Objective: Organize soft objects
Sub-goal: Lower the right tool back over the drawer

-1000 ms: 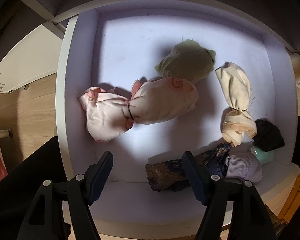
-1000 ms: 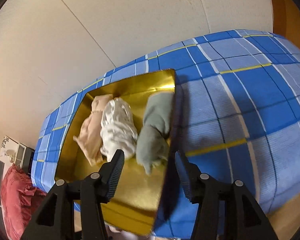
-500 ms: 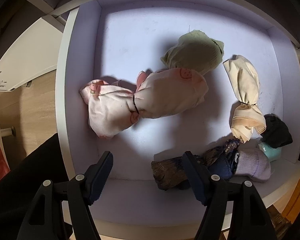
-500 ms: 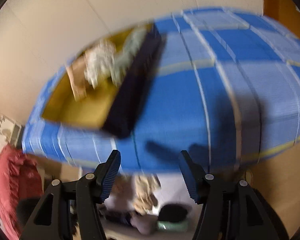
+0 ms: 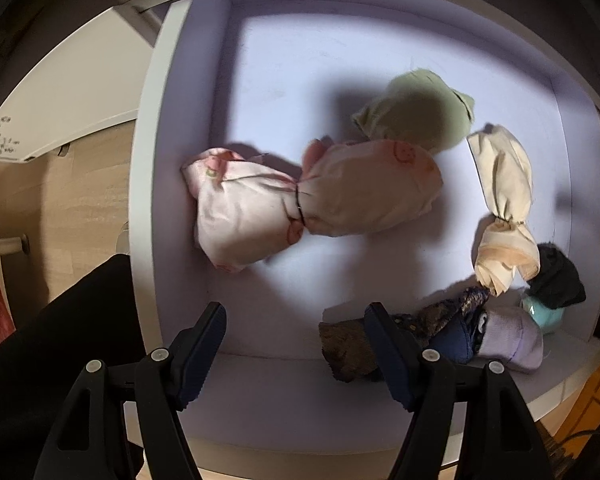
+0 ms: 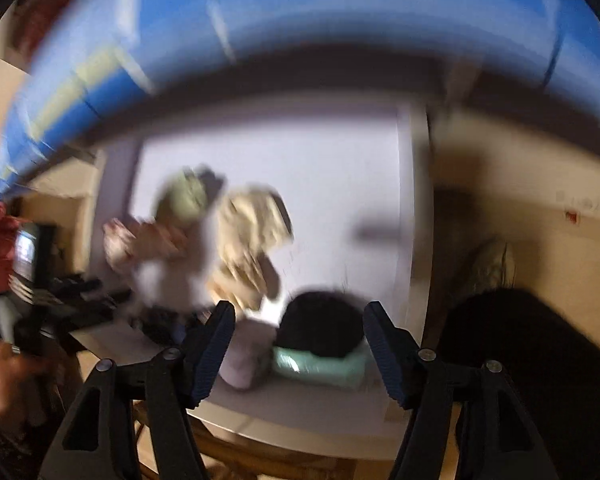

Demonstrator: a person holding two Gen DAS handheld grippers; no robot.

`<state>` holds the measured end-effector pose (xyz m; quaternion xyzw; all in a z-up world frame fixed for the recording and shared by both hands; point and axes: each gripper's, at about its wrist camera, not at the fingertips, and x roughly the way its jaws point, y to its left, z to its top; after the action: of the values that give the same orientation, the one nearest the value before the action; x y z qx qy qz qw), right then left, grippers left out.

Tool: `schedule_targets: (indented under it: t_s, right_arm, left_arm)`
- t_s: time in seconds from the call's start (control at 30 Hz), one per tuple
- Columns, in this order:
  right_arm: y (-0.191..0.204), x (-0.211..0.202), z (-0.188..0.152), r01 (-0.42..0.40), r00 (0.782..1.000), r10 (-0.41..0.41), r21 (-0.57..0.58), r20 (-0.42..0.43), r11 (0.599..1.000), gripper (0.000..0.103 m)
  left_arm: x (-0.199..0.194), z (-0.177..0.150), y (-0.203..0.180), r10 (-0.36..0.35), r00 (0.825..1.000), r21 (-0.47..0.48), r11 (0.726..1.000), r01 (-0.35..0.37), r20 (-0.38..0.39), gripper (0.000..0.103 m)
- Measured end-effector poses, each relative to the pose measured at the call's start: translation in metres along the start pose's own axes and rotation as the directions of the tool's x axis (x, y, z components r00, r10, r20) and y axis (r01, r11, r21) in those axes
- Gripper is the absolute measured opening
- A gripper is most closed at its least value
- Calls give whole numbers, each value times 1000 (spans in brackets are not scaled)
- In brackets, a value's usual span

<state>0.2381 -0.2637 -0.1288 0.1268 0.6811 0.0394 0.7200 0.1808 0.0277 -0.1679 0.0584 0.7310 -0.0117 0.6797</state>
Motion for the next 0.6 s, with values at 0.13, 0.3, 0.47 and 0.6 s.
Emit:
schedule_targets:
  t_s: [0.13, 0.3, 0.47, 0.6]
  right_arm:
    - [2, 29, -10, 46, 993, -48, -22, -107, 999, 69]
    - [8, 35, -13, 43, 991, -49, -48, -122, 998, 74]
    - [3, 39, -13, 42, 989, -43, -14, -139, 999, 75]
    - [1, 44, -15, 41, 986, -39, 10, -162, 999, 75]
  left_arm:
    - [-1, 4, 7, -16, 1000, -29, 999, 17, 17, 73]
    - [-5, 16, 2, -67, 994, -14, 998, 69, 83, 73]
    - [-1, 25, -11, -87, 992, 35, 996, 84, 88, 73]
    - [2, 37, -22, -69, 993, 80, 995, 62, 100, 73]
